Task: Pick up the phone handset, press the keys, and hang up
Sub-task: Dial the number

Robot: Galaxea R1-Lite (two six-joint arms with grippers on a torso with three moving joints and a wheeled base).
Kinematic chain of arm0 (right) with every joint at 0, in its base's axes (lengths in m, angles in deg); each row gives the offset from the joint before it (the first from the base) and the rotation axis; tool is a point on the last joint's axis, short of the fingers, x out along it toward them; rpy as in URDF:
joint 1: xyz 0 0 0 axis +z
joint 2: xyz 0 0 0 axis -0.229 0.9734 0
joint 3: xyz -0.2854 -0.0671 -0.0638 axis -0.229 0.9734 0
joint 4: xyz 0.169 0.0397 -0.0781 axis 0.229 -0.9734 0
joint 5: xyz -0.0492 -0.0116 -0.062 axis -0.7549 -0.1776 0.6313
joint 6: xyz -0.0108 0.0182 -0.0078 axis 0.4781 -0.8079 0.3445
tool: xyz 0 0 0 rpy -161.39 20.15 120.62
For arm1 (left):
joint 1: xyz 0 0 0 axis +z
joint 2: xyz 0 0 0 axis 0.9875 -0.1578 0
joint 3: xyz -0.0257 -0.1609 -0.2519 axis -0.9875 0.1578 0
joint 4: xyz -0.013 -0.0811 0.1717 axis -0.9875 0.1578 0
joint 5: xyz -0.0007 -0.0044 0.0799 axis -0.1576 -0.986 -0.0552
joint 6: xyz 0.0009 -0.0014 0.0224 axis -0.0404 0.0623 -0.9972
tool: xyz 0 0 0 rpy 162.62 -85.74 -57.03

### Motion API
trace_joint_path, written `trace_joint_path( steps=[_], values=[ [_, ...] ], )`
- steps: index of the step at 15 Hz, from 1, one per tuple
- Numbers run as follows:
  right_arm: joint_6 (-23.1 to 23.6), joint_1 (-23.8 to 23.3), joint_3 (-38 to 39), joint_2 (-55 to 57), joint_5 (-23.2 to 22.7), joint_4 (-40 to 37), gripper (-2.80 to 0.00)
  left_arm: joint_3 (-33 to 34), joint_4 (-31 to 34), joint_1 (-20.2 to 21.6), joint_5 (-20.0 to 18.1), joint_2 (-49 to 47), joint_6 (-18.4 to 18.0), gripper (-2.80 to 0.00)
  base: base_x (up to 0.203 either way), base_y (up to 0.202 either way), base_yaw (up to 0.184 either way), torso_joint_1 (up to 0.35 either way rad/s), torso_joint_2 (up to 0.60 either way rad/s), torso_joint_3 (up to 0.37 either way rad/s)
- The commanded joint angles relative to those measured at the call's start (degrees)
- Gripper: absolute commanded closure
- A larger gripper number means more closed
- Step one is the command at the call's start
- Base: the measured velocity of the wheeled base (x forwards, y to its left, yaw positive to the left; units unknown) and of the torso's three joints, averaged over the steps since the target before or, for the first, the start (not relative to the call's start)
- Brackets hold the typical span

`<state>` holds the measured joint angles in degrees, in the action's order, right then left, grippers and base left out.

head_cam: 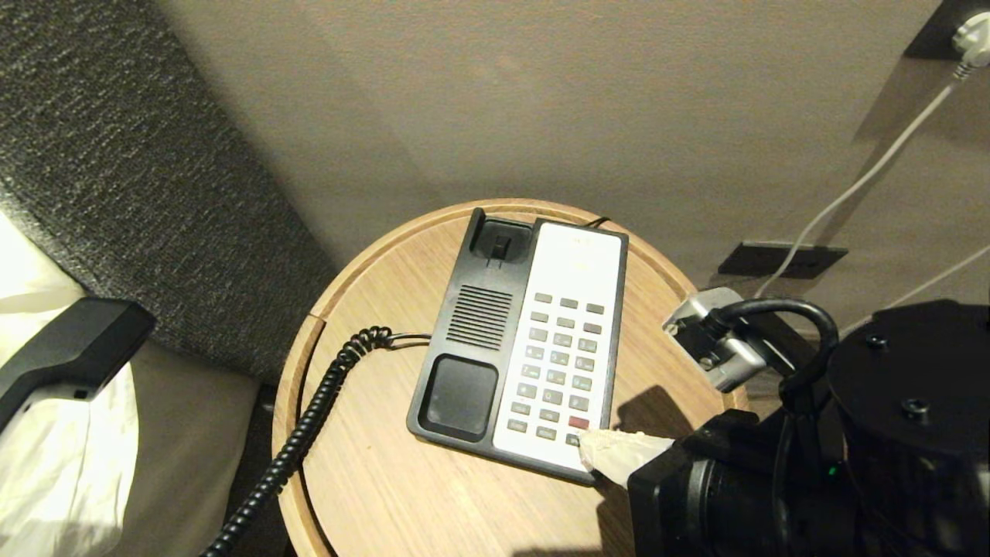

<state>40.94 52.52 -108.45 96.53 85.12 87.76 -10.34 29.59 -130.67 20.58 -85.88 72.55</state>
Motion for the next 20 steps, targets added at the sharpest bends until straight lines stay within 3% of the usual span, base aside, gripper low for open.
trace_joint_path(
  steps=[1, 20],
  values=[
    [-0.1, 0.0, 0.2, -0.1, 0.1, 0.1, 0.0, 0.0, 0.2, 0.0, 0.1, 0.0, 0.3, 0.0, 0.0, 0.0, 0.0, 0.0, 0.0, 0.0],
    [-0.2, 0.0, 0.4, -0.3, 0.1, 0.6, 0.0, -0.2, 0.1, -0.1, 0.1, 0.1, 0.3, 0.0, 0.0, 0.0, 0.0, 0.0, 0.0, 0.0]
  ],
)
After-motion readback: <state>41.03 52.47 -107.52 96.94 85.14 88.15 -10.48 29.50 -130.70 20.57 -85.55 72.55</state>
